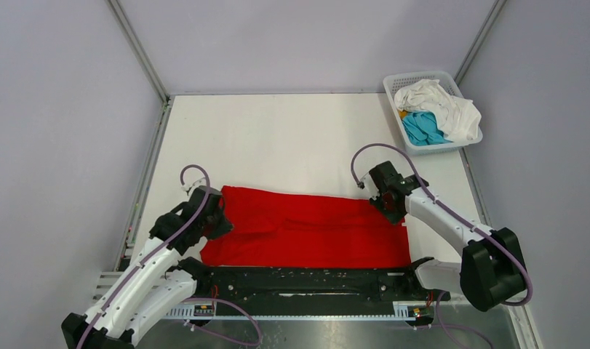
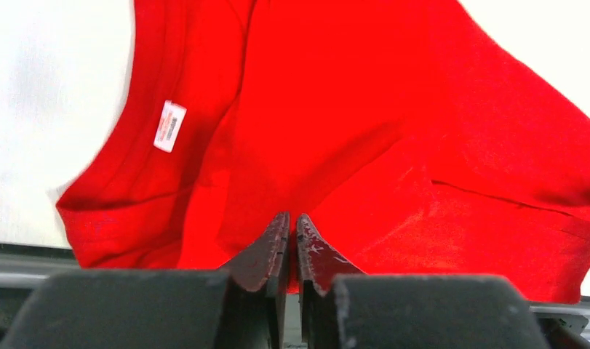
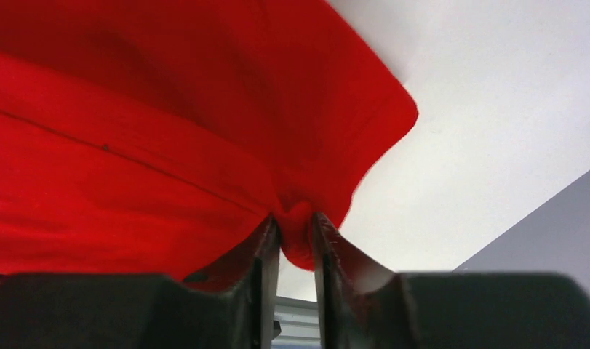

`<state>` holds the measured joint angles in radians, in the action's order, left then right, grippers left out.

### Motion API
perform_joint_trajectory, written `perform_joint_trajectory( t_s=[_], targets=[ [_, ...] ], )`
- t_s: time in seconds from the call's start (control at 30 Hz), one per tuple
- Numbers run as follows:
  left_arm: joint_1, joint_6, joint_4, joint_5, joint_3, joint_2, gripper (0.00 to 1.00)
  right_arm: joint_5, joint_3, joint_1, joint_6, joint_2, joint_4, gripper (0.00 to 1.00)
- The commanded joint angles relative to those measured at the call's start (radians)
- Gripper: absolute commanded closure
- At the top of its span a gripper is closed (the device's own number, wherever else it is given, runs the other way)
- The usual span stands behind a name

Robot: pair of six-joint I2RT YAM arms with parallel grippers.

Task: Fold and stack the t-shirts
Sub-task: Fold the other side of the tshirt into a rectangle

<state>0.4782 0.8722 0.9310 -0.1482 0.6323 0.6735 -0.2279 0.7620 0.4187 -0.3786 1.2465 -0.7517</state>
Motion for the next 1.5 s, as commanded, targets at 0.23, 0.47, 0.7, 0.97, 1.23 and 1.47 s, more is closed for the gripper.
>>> perform_joint_trajectory(
  t_s=[0.23, 0.47, 0.7, 0.97, 1.23, 1.47],
  targets=[
    [0.019, 0.131, 0.146, 0.034, 0.012, -0.065, 0.53, 0.018, -0.045, 0.040, 0.025, -0.228, 0.010, 0.00],
    [0.020, 0.045, -0.012, 0.127, 0.048, -0.020, 0.11, 0.037, -0.092, 0.049, 0.054, -0.530, 0.247, 0.01],
    [0.037, -0.069, -0.293, 0.240, 0.087, 0.270, 0.01, -0.206, -0.331, 0.048, 0.514, -0.829, 0.635, 0.01],
    [0.089, -0.105, -0.388, 0.226, 0.075, 0.512, 0.01, -0.091, -0.358, 0.048, 0.621, -0.885, 0.593, 0.00],
    [0.155, -0.097, -0.449, 0.231, 0.039, 0.594, 0.01, -0.105, -0.333, 0.048, 0.607, -0.817, 0.559, 0.01],
    [0.242, -0.097, -0.439, 0.253, 0.023, 0.605, 0.01, -0.109, -0.344, 0.048, 0.597, -0.833, 0.559, 0.01]
  ],
)
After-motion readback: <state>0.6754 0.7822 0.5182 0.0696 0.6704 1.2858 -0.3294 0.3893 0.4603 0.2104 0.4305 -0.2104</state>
